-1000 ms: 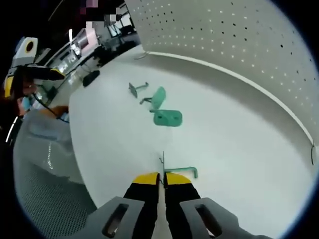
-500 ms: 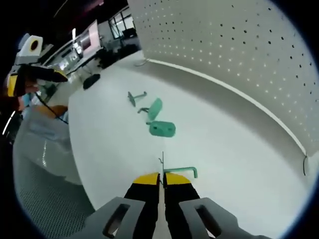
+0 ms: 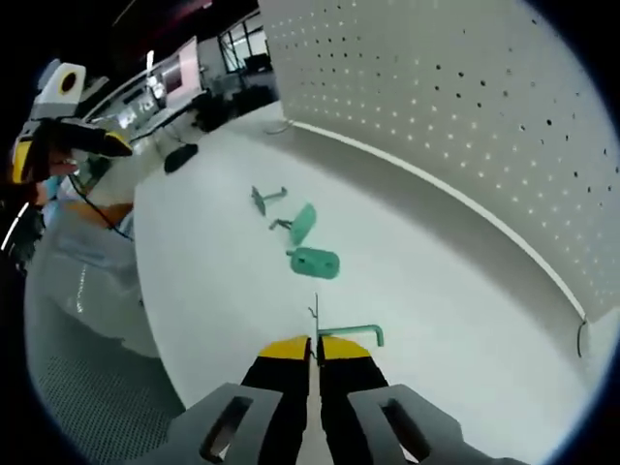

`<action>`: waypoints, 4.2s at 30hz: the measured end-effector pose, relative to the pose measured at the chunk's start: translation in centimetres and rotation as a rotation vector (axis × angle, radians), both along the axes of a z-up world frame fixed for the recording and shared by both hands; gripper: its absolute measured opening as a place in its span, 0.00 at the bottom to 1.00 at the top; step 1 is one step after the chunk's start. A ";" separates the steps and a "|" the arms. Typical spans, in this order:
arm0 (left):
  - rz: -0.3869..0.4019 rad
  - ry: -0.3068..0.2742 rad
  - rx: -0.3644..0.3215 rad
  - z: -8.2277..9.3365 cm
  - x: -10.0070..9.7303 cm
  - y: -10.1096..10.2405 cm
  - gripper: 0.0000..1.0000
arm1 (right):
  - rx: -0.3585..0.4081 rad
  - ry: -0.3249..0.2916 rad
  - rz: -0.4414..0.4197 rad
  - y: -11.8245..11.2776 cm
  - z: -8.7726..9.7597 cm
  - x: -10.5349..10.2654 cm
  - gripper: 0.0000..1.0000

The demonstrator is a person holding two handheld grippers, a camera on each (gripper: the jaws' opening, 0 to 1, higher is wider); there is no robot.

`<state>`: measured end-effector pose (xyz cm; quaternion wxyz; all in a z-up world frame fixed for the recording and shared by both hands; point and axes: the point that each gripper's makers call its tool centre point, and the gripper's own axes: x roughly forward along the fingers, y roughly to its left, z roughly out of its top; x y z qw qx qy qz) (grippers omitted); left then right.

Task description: Insert the hook assembly into the mounting plate slot until the hook locks in place.

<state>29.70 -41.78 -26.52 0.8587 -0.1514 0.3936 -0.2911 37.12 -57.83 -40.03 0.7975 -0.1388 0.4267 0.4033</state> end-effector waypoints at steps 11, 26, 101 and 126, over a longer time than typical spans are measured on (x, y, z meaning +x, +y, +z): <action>-0.074 -0.015 -0.013 0.9 -0.9 -1.2 0.91 | 0.025 -0.098 0.046 1.1 3.9 1.2 0.01; -0.090 -0.091 -0.051 3.2 0.0 -1.3 0.77 | 0.167 -0.200 0.241 7.6 13.7 -0.7 0.01; -0.102 -0.239 -0.608 11.7 0.3 -4.7 0.06 | 0.979 0.185 0.217 12.0 24.4 -8.8 0.01; -0.164 -0.233 -0.412 10.0 0.2 -5.0 0.02 | 0.794 0.101 0.275 11.9 22.2 -8.7 0.09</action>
